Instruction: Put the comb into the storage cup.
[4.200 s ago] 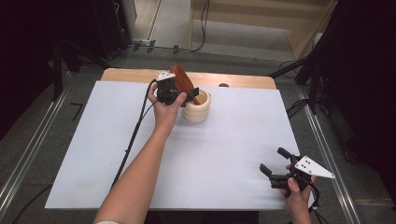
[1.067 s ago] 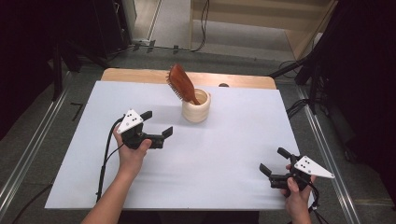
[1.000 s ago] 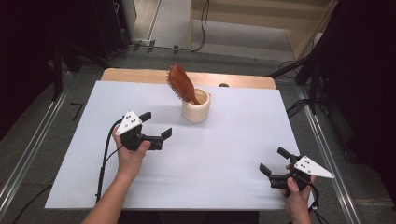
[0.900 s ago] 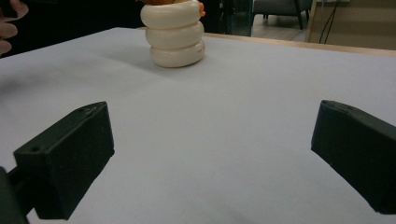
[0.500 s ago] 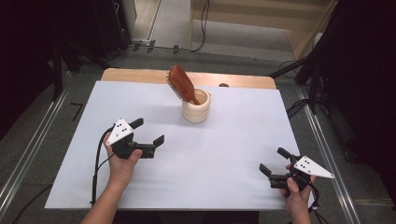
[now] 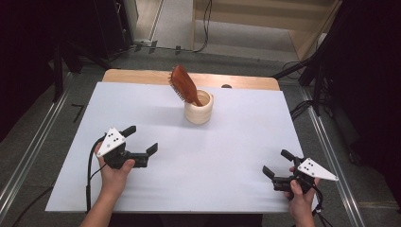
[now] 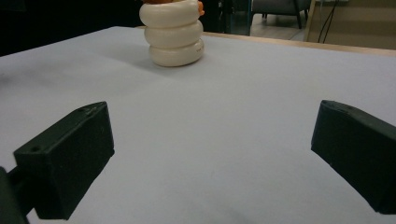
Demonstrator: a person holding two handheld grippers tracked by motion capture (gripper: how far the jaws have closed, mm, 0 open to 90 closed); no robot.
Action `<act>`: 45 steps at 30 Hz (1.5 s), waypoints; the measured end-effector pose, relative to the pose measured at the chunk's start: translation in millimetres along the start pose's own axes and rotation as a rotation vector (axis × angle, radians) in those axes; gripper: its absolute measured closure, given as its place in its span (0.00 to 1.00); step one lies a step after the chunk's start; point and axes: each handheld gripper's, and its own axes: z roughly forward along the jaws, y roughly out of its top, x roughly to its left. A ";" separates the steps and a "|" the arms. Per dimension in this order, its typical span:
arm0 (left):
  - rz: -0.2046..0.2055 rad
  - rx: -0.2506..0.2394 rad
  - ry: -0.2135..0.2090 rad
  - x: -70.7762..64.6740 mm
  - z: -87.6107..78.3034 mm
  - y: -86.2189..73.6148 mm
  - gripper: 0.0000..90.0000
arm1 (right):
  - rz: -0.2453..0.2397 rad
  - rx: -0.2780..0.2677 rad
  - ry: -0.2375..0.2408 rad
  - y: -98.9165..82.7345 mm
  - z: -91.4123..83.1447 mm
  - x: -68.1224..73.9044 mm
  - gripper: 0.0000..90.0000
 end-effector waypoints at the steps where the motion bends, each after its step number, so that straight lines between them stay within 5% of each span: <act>1: 0.004 0.002 0.002 0.8 -1.6 -0.7 0.00 | 0.001 -0.002 0.000 -0.1 0.1 0.0 0.00; 45: -0.032 0.034 0.090 29.3 -60.6 -36.0 0.00 | -0.001 0.001 -0.007 -0.3 -0.1 0.1 0.00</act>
